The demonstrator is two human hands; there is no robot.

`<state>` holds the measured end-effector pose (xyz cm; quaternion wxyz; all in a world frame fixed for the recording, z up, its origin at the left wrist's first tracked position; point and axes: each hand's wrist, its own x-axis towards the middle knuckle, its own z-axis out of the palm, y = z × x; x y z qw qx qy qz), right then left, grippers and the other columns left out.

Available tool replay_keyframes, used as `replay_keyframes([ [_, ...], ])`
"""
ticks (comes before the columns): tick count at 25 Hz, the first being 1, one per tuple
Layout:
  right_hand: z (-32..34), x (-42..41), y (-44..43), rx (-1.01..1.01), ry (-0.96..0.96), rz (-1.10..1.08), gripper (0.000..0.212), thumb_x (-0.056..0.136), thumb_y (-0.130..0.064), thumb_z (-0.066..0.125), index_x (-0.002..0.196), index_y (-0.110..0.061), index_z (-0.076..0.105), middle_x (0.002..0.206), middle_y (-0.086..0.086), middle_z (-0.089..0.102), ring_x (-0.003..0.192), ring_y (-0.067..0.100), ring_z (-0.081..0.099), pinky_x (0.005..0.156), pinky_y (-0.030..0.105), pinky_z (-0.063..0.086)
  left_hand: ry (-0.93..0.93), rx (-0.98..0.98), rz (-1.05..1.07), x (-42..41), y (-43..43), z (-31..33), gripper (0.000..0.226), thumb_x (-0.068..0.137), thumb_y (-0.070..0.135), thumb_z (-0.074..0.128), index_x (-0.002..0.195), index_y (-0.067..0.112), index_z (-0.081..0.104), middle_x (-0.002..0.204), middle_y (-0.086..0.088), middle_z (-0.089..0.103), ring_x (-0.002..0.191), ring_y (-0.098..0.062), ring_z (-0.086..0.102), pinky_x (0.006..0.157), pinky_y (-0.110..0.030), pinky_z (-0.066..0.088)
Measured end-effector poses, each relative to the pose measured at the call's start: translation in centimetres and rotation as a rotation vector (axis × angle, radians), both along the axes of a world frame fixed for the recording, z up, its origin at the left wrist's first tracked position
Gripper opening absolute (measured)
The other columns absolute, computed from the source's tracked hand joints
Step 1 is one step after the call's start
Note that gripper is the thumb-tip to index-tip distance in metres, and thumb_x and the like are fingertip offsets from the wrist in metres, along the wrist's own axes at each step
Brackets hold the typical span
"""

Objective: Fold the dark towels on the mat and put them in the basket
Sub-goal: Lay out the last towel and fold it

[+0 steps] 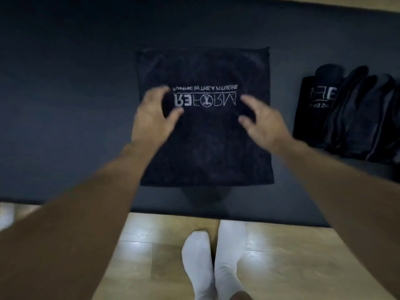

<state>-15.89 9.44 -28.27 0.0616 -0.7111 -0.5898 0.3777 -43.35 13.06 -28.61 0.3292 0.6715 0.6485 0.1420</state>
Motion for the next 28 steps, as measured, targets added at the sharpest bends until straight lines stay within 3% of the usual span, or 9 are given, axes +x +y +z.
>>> replay_keyframes([
  [3, 0.8, -1.0, -8.5, -0.156, -0.163, 0.393, 0.077, 0.091, -0.043, 0.062, 0.155, -0.031, 0.020, 0.165, 0.000, -0.001, 0.152, 0.018, 0.003, 0.122, 0.041, 0.014, 0.267, -0.087, -0.372, -1.5, -8.9, 0.1, 0.070, 0.080, 0.041, 0.078, 0.138, 0.011, 0.053, 0.151, -0.013, 0.041, 0.136, -0.033, 0.042, 0.111, -0.048, 0.037],
  [5, 0.8, -0.6, -12.2, -0.145, -0.270, 0.520, 0.080, 0.088, -0.036, 0.064, 0.155, -0.035, 0.019, 0.165, -0.001, -0.006, 0.152, 0.018, -0.003, 0.122, 0.038, 0.009, 0.371, -0.039, -0.497, -3.3, -11.8, -0.2, 0.078, 0.071, 0.042, 0.085, 0.136, 0.010, 0.055, 0.152, -0.015, 0.041, 0.138, -0.034, 0.041, 0.109, -0.050, 0.038],
  [9, 0.4, 0.2, -14.8, 0.056, -0.423, 0.503, 0.065, 0.073, -0.010, 0.074, 0.134, -0.018, 0.055, 0.144, 0.012, 0.046, 0.127, 0.031, 0.047, 0.101, 0.040, 0.030, 0.457, -0.020, -0.513, -5.9, -13.6, -0.2, 0.066, 0.065, 0.027, 0.089, 0.123, 0.009, 0.062, 0.140, -0.015, 0.052, 0.124, -0.035, 0.054, 0.095, -0.049, 0.050],
  [12, 0.1, 0.5, -14.8, 0.212, -0.476, 0.499, 0.031, 0.070, -0.007, 0.076, 0.099, -0.015, 0.072, 0.103, 0.005, 0.066, 0.094, 0.030, 0.058, 0.085, 0.040, 0.027, 0.458, 0.076, -0.451, -6.8, -14.4, 0.0, 0.035, 0.064, 0.004, 0.085, 0.095, 0.005, 0.070, 0.122, -0.017, 0.062, 0.102, -0.037, 0.063, 0.076, -0.047, 0.056],
  [15, 0.9, 0.8, -13.8, 0.234, -0.459, 0.406, 0.017, 0.080, -0.017, 0.061, 0.089, -0.019, 0.075, 0.085, -0.002, 0.069, 0.085, 0.025, 0.057, 0.080, 0.039, 0.028, 0.411, 0.067, -0.315, -6.7, -13.1, 0.9, 0.017, 0.075, 0.009, 0.078, 0.090, 0.006, 0.073, 0.104, -0.013, 0.068, 0.094, -0.034, 0.061, 0.077, -0.045, 0.053],
  [19, 3.6, 1.6, -7.5, 0.114, -0.304, 0.163, 0.024, 0.093, -0.016, 0.056, 0.110, -0.020, 0.072, 0.106, 0.005, 0.068, 0.097, 0.031, 0.061, 0.079, 0.041, 0.052, 0.247, 0.006, 0.065, -5.4, -6.9, 3.3, 0.021, 0.088, 0.021, 0.069, 0.107, 0.016, 0.074, 0.101, -0.018, 0.067, 0.095, -0.034, 0.061, 0.090, -0.043, 0.052],
  [23, 5.2, 3.7, 3.2, 0.214, -0.334, 0.073, 0.025, 0.095, -0.018, 0.057, 0.118, -0.017, 0.067, 0.115, 0.012, 0.069, 0.103, 0.035, 0.064, 0.091, 0.039, 0.051, 0.128, 0.045, 0.187, -4.3, 2.6, 4.9, 0.020, 0.087, 0.023, 0.073, 0.104, 0.013, 0.075, 0.101, -0.013, 0.073, 0.089, -0.025, 0.069, 0.085, -0.036, 0.056],
  [26, 4.1, 3.9, 9.4, 0.232, -0.245, -0.078, 0.024, 0.095, -0.013, 0.052, 0.116, -0.015, 0.065, 0.111, 0.010, 0.069, 0.102, 0.029, 0.065, 0.092, 0.033, 0.051, -0.031, -0.041, 0.407, -2.9, 9.5, 4.1, 0.004, 0.091, 0.013, 0.068, 0.093, 0.015, 0.070, 0.096, -0.007, 0.069, 0.062, -0.008, 0.068, 0.061, -0.024, 0.058],
  [28, 3.0, 3.8, 11.6, 0.225, -0.220, -0.204, 0.030, 0.096, -0.011, 0.048, 0.122, -0.015, 0.061, 0.119, 0.010, 0.065, 0.106, 0.027, 0.064, 0.095, 0.034, 0.051, -0.124, -0.114, 0.493, -1.3, 12.0, 2.9, 0.008, 0.094, 0.011, 0.062, 0.099, 0.016, 0.065, 0.110, -0.009, 0.063, 0.075, -0.009, 0.070, 0.067, -0.026, 0.059],
])
